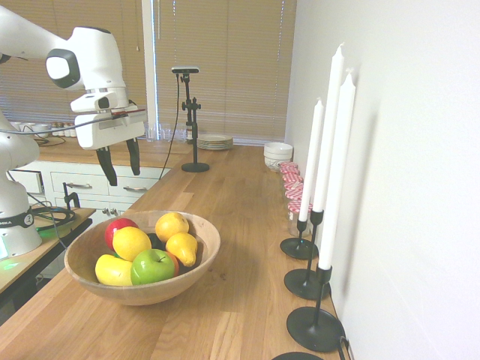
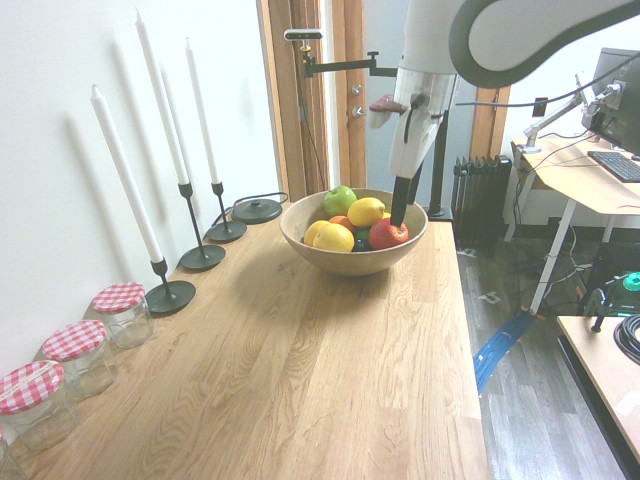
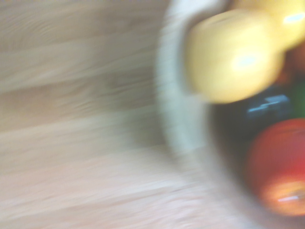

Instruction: Take yellow lemon out of the basket

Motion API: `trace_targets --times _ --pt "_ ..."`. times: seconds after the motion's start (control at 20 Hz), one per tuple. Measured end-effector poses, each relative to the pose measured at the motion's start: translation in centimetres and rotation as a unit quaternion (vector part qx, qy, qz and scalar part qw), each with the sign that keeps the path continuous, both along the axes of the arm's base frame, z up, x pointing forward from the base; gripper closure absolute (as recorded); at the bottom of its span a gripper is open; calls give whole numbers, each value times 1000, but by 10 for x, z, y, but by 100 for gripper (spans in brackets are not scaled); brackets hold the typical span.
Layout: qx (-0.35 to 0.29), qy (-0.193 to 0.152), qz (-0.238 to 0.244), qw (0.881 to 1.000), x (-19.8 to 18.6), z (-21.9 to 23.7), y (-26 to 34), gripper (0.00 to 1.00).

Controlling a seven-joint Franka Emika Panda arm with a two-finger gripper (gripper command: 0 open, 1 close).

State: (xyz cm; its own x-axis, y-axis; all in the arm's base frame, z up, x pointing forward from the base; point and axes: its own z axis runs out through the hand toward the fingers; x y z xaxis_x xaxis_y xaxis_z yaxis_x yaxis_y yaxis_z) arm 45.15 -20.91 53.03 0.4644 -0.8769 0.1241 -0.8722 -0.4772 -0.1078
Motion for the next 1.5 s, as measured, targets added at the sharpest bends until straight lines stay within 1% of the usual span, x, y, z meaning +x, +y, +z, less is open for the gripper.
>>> trace_targets --times 0.25,0.45,0.65,0.75,0.9,1.1,1.5 --pt "3 7 -17 1000 11 9 -62 0" --pt "1 13 -1 1000 29 1 -102 0" --pt "8 23 0 1000 43 -3 -136 0" --pt "7 28 10 1000 51 -6 -149 0" --pt "-1 38 29 999 67 -17 -160 0" --pt "4 50 37 998 82 -36 -165 0" --pt "23 63 35 997 82 -63 -175 0"
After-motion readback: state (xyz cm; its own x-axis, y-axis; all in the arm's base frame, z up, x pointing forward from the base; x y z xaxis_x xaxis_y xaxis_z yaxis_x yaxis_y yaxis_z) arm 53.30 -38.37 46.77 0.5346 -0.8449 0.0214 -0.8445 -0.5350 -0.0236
